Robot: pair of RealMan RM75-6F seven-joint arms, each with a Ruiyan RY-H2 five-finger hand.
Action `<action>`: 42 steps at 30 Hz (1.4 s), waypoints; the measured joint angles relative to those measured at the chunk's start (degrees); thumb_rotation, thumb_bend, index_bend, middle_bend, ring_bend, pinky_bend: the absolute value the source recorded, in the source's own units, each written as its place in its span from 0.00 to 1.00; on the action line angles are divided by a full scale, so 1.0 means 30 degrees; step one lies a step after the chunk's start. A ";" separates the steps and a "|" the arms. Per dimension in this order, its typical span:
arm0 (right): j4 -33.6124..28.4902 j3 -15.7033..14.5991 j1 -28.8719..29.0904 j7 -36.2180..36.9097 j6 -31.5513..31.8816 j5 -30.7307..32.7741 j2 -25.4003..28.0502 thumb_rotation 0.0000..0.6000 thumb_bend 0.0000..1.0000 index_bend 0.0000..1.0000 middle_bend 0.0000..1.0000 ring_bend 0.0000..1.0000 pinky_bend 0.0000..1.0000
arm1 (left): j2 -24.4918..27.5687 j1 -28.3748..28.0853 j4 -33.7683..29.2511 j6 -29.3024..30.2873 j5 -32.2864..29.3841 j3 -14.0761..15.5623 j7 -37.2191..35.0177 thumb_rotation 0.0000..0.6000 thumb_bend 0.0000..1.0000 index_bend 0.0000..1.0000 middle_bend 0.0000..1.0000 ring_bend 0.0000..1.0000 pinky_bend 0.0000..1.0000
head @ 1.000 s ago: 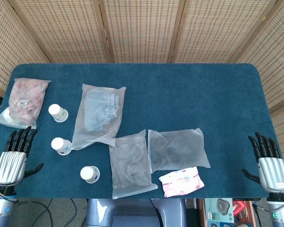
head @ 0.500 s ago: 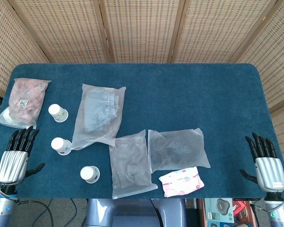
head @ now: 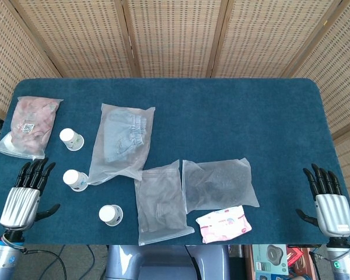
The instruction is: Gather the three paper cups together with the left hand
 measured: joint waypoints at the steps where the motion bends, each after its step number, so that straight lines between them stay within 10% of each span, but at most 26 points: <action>1: -0.0007 -0.0008 0.0004 -0.0013 -0.0009 -0.0007 -0.0003 1.00 0.09 0.00 0.00 0.00 0.00 | 0.0141 -0.0072 -0.0093 -0.0095 0.0242 0.0083 -0.0009 1.00 0.12 0.00 0.00 0.00 0.00; 20: -0.0056 0.0041 -0.0035 0.0186 0.0035 0.0068 0.0077 1.00 0.09 0.00 0.00 0.00 0.00 | 0.4326 -0.2878 -0.3609 -0.5958 0.1639 0.1519 0.0039 1.00 0.12 0.07 0.00 0.00 0.00; 42: -0.0095 0.0132 -0.0105 0.0676 0.0164 0.0125 0.0252 1.00 0.09 0.00 0.00 0.00 0.00 | 0.1414 -0.5562 -0.3927 -1.0694 -0.3715 0.0873 0.5080 1.00 0.12 0.18 0.00 0.00 0.00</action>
